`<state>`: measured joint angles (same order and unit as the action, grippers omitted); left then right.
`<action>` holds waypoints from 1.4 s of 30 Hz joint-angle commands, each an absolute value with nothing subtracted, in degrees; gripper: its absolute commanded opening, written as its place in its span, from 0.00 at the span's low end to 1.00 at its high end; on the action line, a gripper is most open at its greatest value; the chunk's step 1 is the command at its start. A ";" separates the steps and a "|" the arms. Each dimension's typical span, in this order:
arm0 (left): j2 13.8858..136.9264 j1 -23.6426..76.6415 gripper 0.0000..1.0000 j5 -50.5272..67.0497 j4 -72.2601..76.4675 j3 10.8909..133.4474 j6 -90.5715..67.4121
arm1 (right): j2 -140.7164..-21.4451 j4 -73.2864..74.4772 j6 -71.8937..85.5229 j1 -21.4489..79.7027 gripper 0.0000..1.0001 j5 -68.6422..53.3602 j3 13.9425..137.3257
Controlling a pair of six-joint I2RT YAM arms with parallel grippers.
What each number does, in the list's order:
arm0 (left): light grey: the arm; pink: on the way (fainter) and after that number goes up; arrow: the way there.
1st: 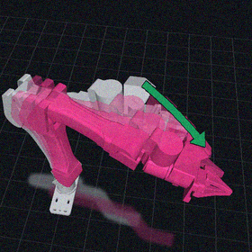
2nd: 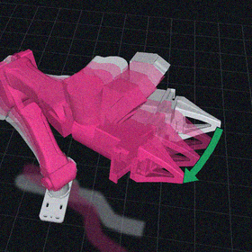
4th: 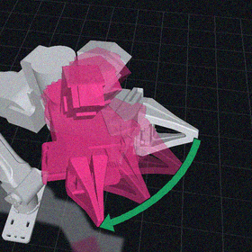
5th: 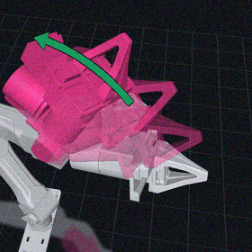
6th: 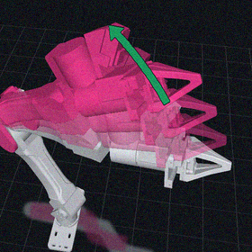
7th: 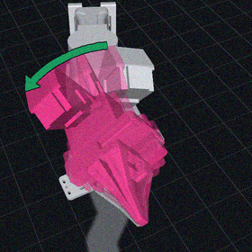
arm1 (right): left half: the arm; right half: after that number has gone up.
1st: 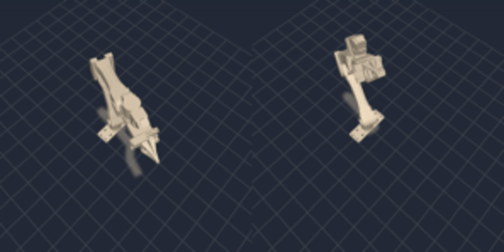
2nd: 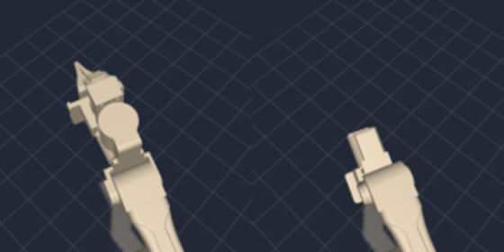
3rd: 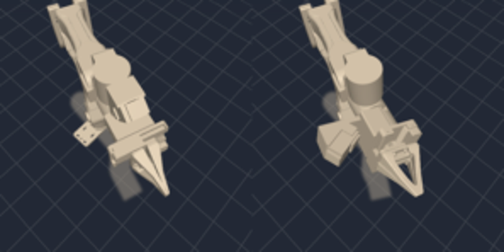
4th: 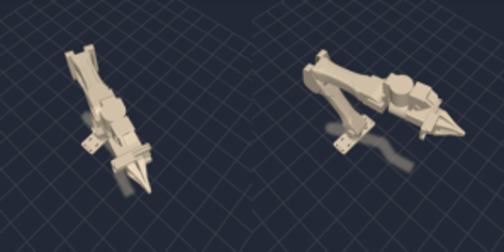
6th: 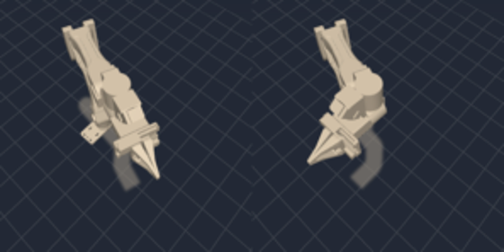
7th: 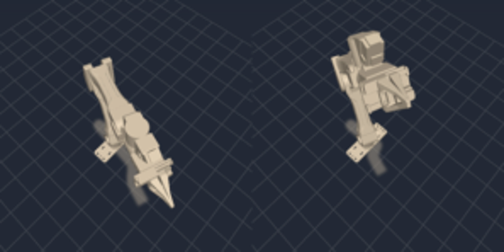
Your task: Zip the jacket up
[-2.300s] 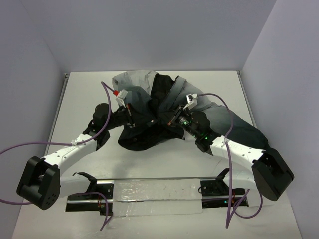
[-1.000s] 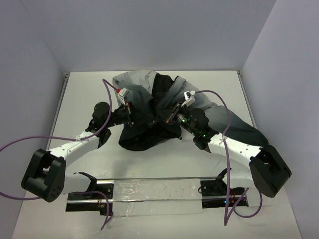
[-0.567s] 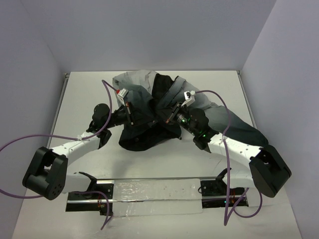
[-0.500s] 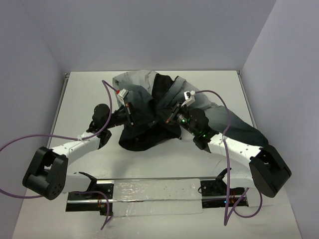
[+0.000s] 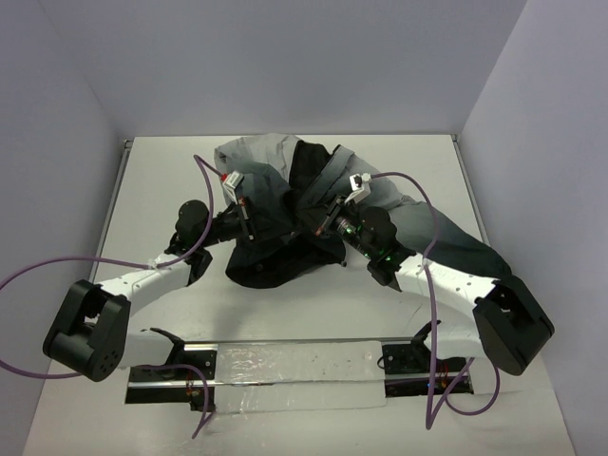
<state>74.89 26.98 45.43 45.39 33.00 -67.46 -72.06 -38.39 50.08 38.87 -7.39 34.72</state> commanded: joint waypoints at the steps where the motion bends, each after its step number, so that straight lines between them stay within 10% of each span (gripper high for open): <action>1: 74.22 27.33 0.00 49.09 51.10 32.61 -68.73 | -73.28 -43.51 49.89 39.46 0.00 -6.15 38.65; 38: 75.31 28.65 0.00 50.54 49.10 33.67 -67.66 | -75.49 -43.75 50.45 39.46 0.00 -4.93 40.27; 42: 74.97 28.56 0.00 50.62 46.08 34.01 -66.10 | -74.20 -40.37 49.14 39.55 0.37 -5.53 41.30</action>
